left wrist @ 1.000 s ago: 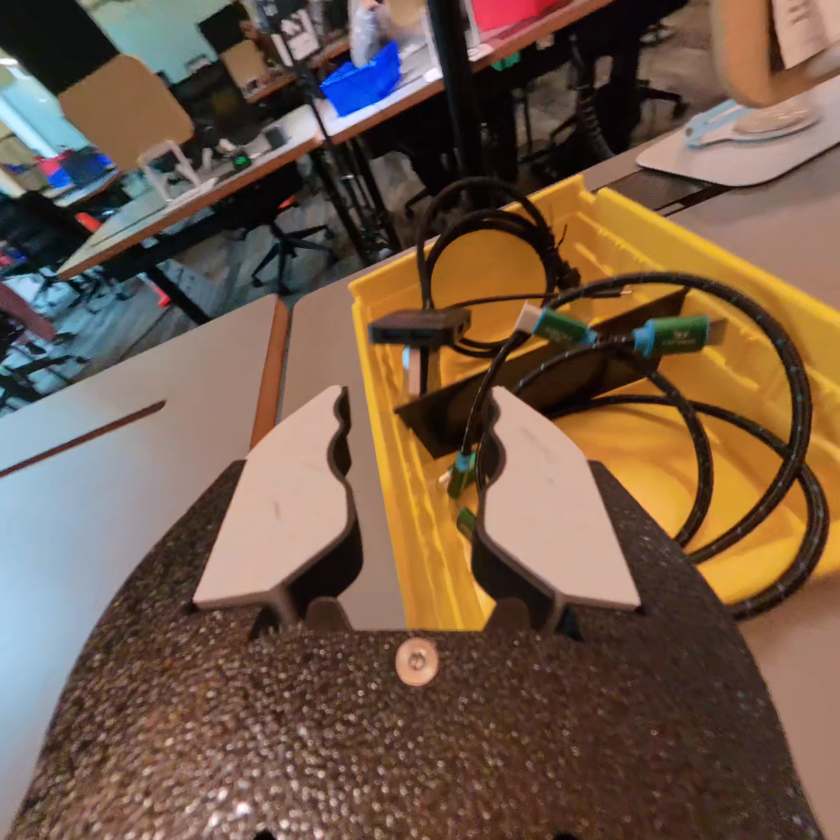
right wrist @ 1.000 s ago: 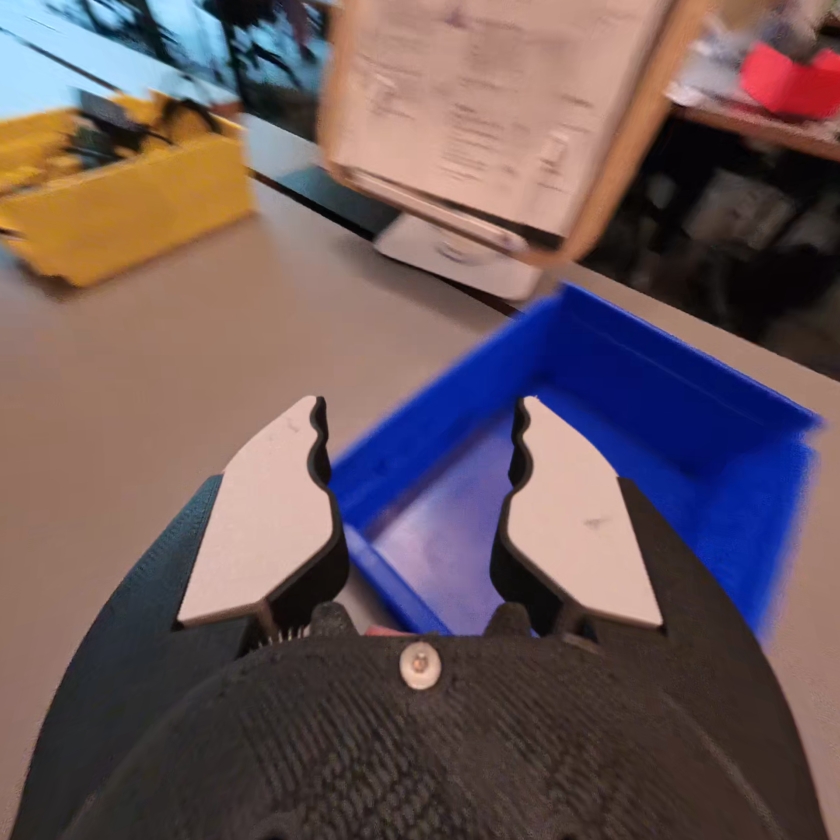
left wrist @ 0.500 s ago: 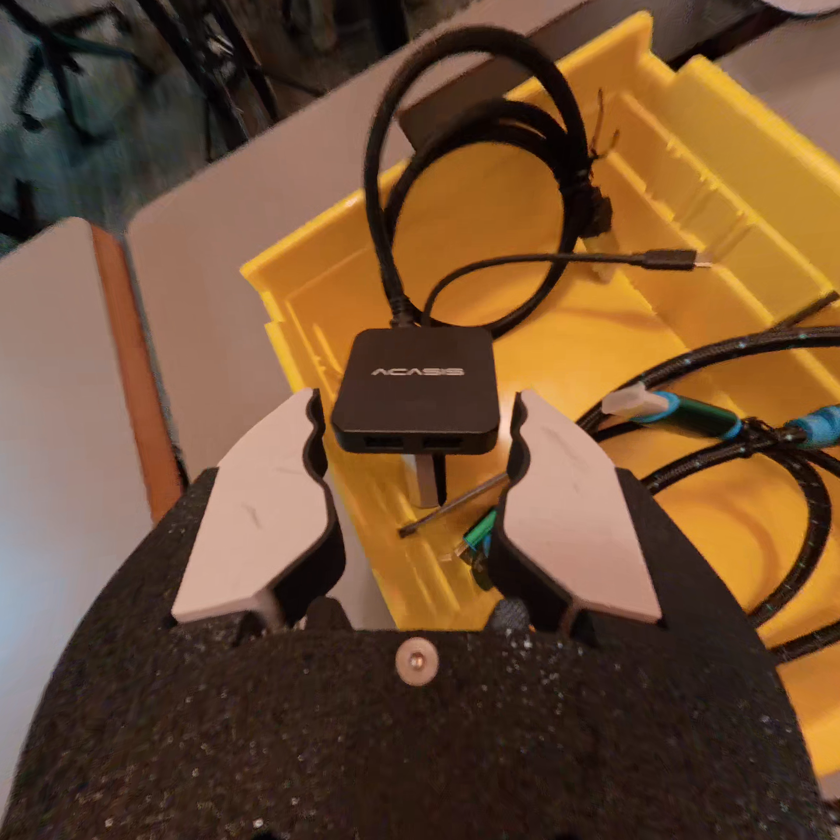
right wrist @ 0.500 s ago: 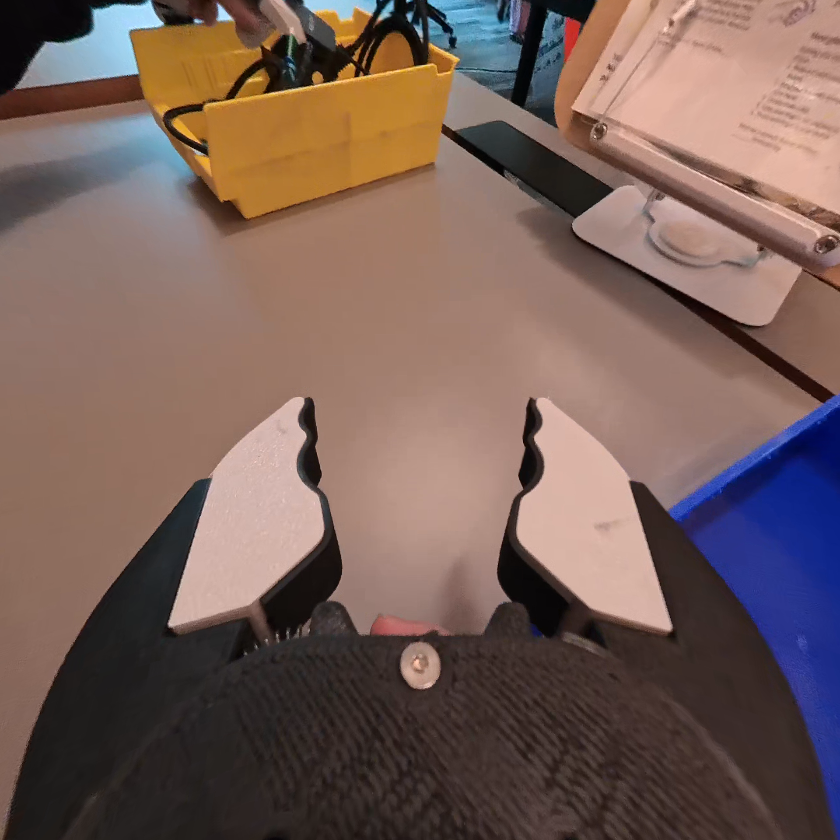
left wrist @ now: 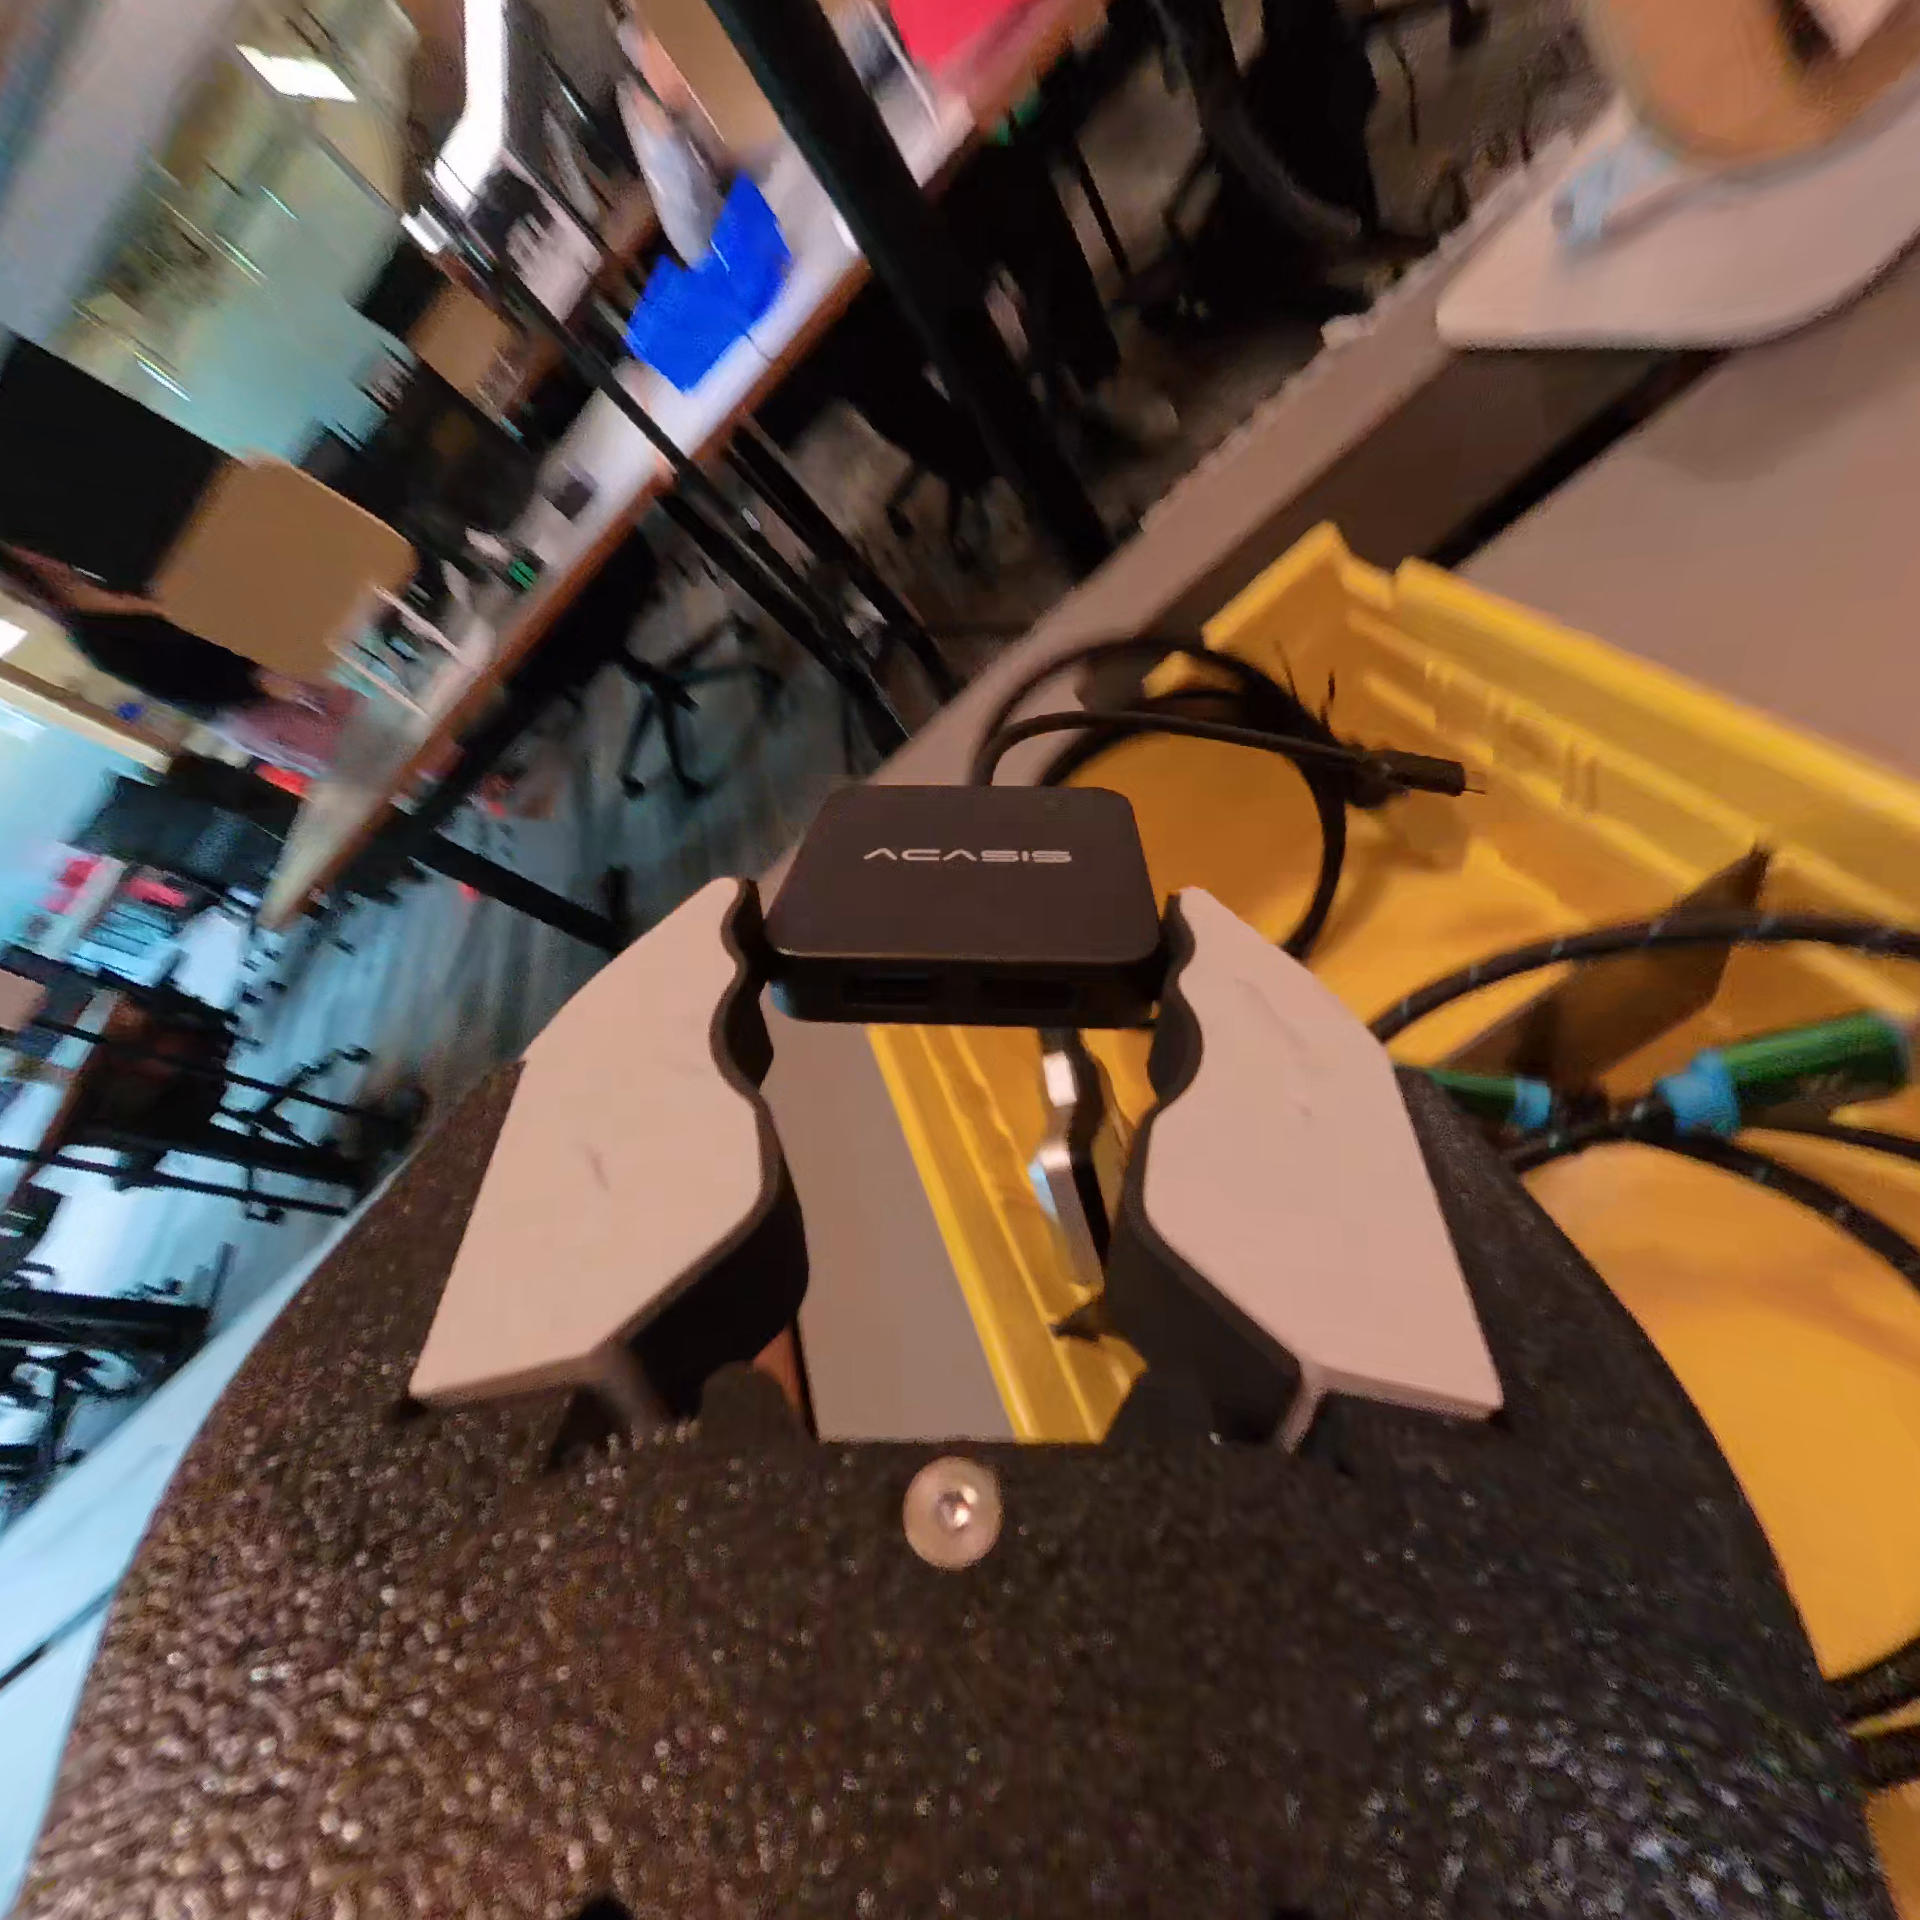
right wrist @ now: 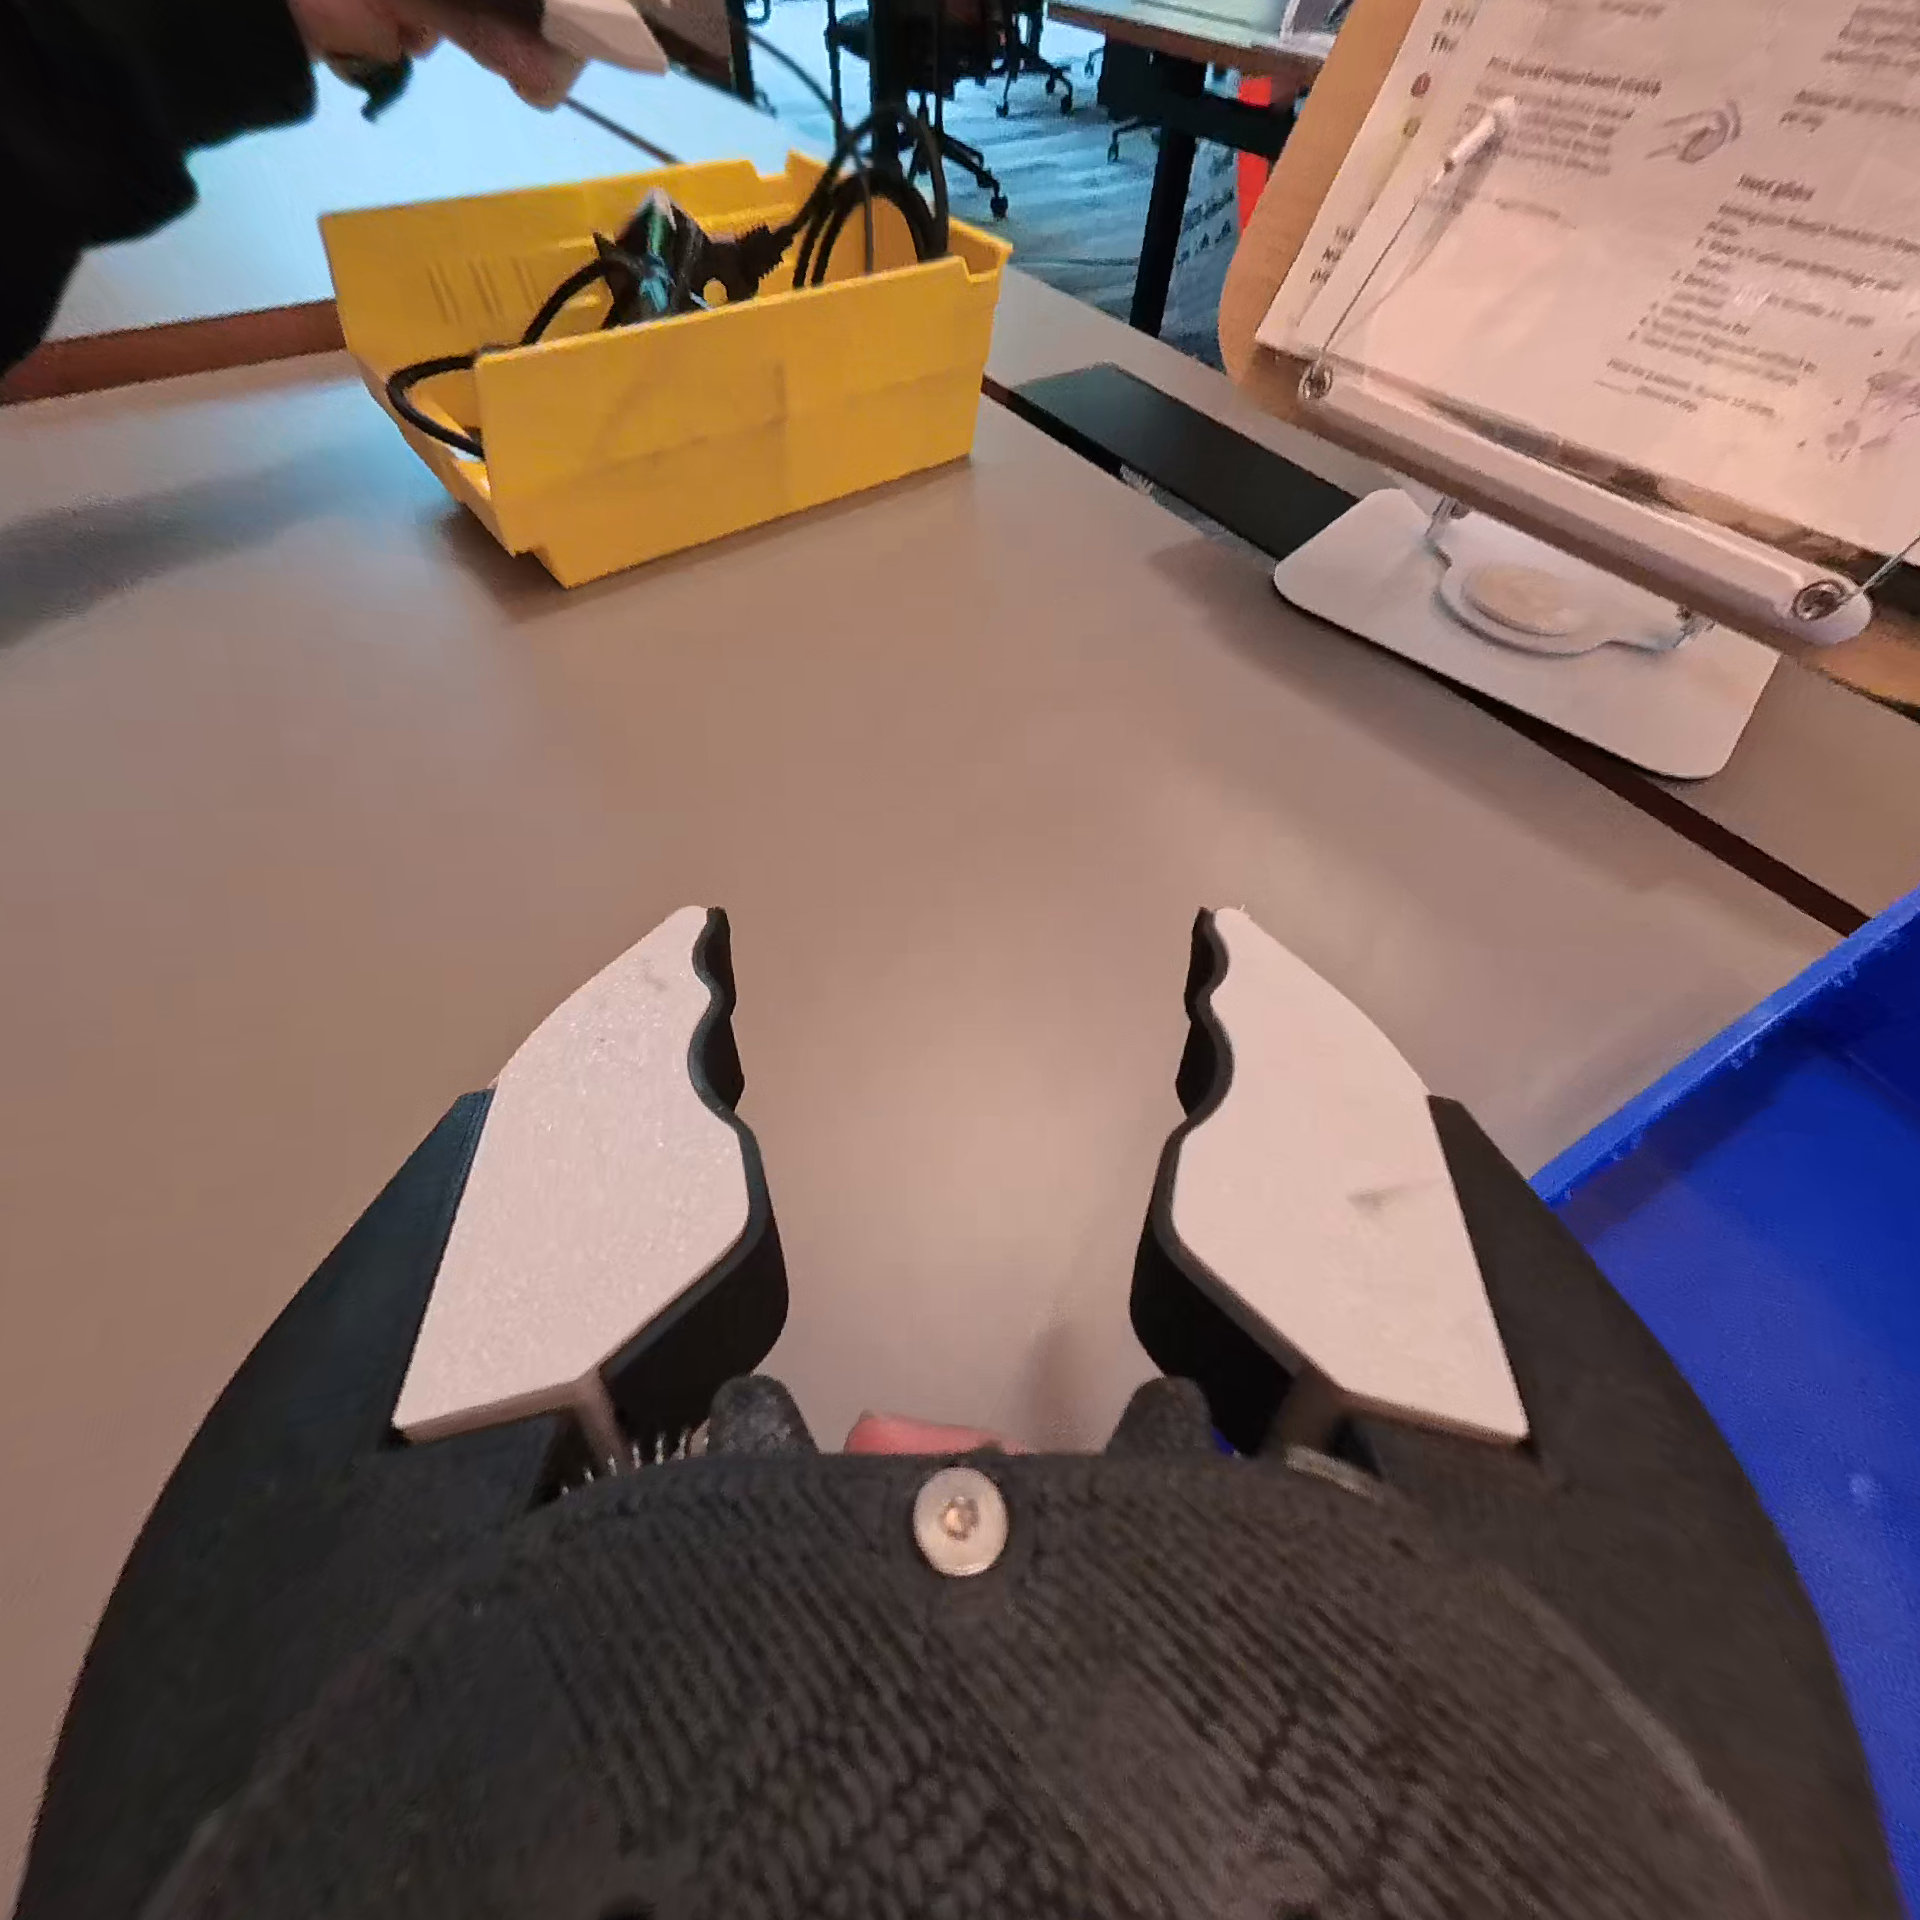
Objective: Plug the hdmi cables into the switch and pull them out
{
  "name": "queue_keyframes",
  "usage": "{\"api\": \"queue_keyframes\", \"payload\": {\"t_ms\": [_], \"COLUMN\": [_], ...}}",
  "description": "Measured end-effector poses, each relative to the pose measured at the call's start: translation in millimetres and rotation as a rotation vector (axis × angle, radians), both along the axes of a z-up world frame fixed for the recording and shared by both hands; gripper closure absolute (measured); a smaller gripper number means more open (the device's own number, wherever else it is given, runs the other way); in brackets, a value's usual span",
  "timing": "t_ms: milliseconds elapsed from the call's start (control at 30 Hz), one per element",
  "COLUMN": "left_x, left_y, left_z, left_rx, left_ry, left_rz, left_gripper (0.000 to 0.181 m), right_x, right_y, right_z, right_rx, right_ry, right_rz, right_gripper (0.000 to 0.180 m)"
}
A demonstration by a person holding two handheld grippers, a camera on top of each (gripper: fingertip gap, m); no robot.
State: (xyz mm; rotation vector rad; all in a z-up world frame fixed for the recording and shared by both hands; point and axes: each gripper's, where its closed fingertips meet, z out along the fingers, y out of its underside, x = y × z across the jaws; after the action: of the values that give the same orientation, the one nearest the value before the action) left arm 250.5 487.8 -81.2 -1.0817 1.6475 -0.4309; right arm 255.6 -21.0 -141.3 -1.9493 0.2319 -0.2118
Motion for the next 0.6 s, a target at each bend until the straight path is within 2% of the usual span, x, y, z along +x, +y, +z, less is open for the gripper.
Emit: {"api": "queue_keyframes", "payload": {"t_ms": [133,200,267,367,467,533,600], "left_x": [-17.3,-32.7,-49.1,-71.9,-92.5,-101.3,-111.1], "left_y": [-42.0,-80.9,-131.7,-210.9,-276.6,-308.1,-332.2], "left_z": [91.2,131.9,155.1,148.4,113.8,88.6,68.2], "left_rx": [0.087,0.105,0.092,0.071,-0.007,-0.153,-0.322], "left_ry": [-0.244,-0.362,-0.450,-0.524,-0.588,-0.613,-0.637], "left_rz": [-0.038,-0.099,-0.200,-0.347,-0.469,-0.558,-0.689], "left_gripper": [0.109,0.110,0.110,0.109,0.109,0.109,0.110], "right_x": [-11.3,-22.4,-38.4,-78.4,-135.8,-164.5,-166.0], "right_y": [0.7,4.6,15.0,41.5,64.7,68.2,61.4], "right_z": [16.5,26.2,38.5,51.3,51.8,53.2,40.4], "right_rx": [0.057,0.103,0.189,0.295,0.273,0.289,0.223], "right_ry": [-0.007,0.020,0.081,0.241,0.378,0.450,0.432], "right_rz": [0.022,0.058,0.108,0.236,0.435,0.550,0.589], "right_gripper": [0.095,0.094,0.095,0.097,0.098,0.102,0.092]}}
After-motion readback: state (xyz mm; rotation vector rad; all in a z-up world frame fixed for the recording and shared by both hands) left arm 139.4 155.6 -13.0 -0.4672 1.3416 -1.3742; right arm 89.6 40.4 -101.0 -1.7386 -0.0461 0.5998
